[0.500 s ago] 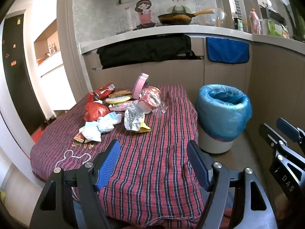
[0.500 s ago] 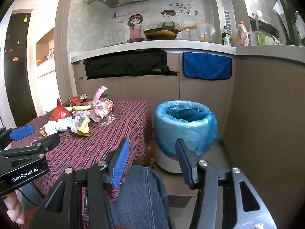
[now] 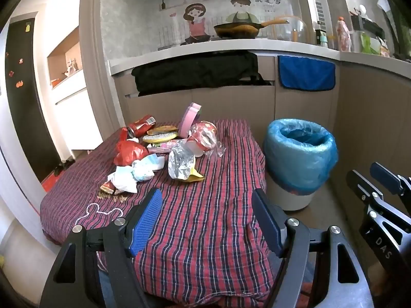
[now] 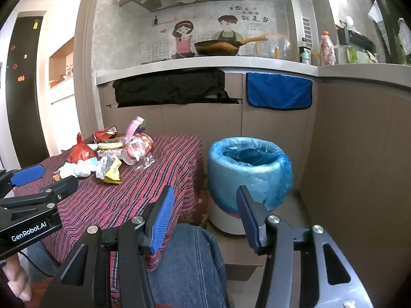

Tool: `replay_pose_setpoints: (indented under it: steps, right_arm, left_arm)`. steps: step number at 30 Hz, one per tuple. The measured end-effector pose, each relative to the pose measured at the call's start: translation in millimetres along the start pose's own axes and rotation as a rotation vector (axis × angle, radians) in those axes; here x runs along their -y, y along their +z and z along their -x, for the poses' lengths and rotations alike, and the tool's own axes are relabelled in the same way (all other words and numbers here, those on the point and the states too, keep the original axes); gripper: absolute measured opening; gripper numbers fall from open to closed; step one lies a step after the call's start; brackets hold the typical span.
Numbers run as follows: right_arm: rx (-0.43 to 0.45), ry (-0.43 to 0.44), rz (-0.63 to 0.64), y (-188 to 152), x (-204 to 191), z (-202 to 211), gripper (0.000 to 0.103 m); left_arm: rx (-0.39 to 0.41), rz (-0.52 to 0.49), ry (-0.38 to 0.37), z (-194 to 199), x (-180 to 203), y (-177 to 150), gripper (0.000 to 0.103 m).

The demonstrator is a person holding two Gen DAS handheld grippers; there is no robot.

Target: Collect trash

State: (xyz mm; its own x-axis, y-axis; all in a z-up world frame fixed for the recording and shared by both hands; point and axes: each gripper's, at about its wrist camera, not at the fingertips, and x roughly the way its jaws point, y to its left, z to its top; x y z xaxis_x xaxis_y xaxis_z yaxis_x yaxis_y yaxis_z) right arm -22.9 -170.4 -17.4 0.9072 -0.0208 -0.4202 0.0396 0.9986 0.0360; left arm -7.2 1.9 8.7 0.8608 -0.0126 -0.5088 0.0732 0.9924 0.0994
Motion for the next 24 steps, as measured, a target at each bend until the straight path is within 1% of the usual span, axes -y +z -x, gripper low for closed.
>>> replay_pose_setpoints:
  steps: [9, 24]
  right_arm:
    - [0.012, -0.003, 0.0, 8.8, 9.5, 7.2, 0.048]
    - [0.022, -0.012, 0.002, 5.0, 3.3, 5.6, 0.048]
  left_arm:
    - [0.01, 0.005, -0.002, 0.5, 1.7, -0.6, 0.072]
    - [0.014, 0.007, -0.002, 0.4, 1.4, -1.8, 0.072]
